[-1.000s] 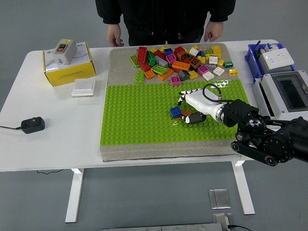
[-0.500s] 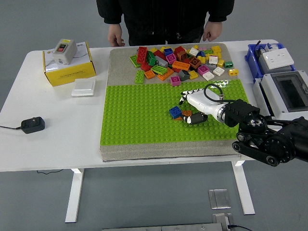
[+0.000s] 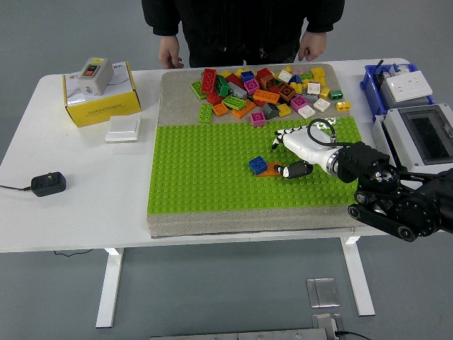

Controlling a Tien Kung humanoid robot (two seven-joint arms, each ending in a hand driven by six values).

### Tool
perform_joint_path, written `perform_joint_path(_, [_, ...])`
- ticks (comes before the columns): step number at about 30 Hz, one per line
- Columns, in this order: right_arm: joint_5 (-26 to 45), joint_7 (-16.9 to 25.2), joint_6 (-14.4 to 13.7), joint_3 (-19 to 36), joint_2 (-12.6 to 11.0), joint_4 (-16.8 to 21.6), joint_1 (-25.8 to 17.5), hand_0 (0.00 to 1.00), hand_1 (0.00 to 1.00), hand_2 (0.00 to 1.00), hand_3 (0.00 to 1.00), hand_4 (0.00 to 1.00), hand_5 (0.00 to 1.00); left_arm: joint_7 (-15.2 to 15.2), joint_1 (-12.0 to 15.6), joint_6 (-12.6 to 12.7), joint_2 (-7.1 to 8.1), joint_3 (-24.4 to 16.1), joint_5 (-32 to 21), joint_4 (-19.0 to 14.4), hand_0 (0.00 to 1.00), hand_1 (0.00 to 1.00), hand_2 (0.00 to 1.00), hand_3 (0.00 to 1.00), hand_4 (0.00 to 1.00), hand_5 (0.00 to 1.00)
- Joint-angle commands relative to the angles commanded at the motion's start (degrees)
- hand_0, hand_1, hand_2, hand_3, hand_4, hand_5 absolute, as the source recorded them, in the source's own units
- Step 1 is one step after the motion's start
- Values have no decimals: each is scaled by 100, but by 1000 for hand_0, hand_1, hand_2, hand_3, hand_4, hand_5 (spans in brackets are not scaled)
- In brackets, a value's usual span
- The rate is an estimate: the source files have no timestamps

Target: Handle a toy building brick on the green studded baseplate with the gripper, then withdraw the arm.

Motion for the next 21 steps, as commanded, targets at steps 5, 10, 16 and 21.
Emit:
perform_joint_path(5, [-91,-230,95,447,-280,548,-54,889,938,970,776,636,483,2,19,-7,-12,-79,81,0,650,613,548,659,389,487])
perform_joint_path(10, [-340,-428,120,832,-396,1182,-170,889,938,970,776,636,483,2,31,4,-24,-123,131,0,650,613,548,659,389,487])
perform_joint_path(16, [-791,-609,113,810,-310,1934,-284,889,939,970,776,632,481,-6,29,26,-38,-79,98,0,650,613,547,659,388,486])
perform_joint_path(21, [-893,-641,86,663,-178,2028,-330,905,943,975,771,607,498,-10,29,33,-42,-83,108,0,650,614,546,659,388,486])
